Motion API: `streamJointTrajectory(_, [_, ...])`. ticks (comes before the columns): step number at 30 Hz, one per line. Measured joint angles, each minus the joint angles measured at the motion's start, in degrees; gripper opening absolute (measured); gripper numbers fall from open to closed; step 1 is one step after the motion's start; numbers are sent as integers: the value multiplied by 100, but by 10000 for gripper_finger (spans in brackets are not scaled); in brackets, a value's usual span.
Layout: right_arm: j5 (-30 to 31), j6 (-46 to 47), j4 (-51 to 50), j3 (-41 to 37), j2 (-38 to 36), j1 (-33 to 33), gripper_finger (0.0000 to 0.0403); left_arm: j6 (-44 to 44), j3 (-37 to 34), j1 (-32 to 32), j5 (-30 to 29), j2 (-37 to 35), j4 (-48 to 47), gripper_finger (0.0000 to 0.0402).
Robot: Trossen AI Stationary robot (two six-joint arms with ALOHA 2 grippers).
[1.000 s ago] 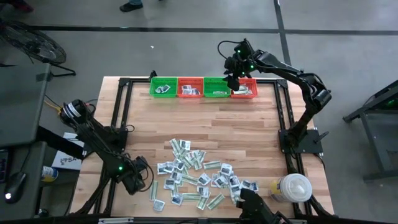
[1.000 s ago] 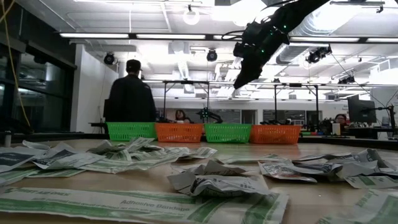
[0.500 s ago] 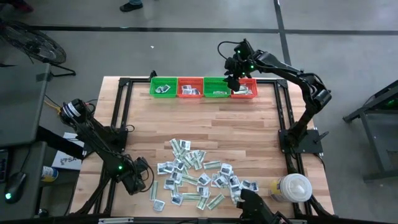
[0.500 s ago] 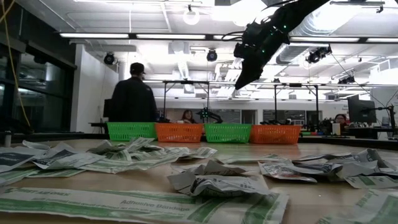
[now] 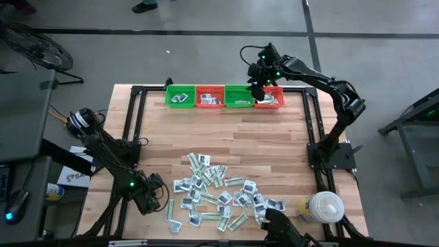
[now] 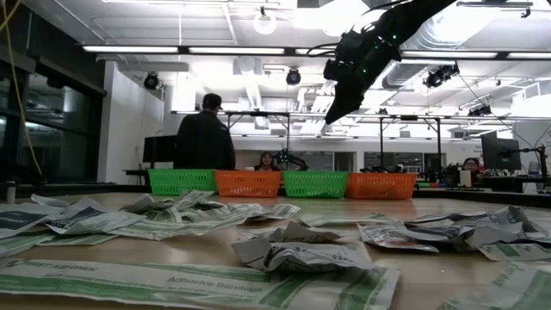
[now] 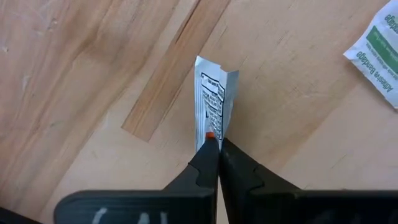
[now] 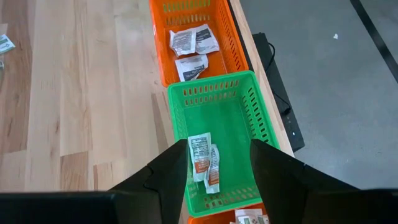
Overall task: Pick & Place First Aid Supplies
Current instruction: Put the orange ointment pack in the right green bin
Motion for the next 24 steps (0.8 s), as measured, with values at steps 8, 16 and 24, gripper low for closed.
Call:
streamJointTrajectory(8, [-1,0,-4,0,0,0,167,-54,-18,4,-865,-706,-258,0])
streamJointTrajectory(16, [-191,0,-36,0,0,0,167,131,-12,269,-2357,-1492,-480,0])
streamJointTrajectory(24, [-1612,2,-35,-1,0,15,167,1188,-2,1293,-4275,-2006,-418,0])
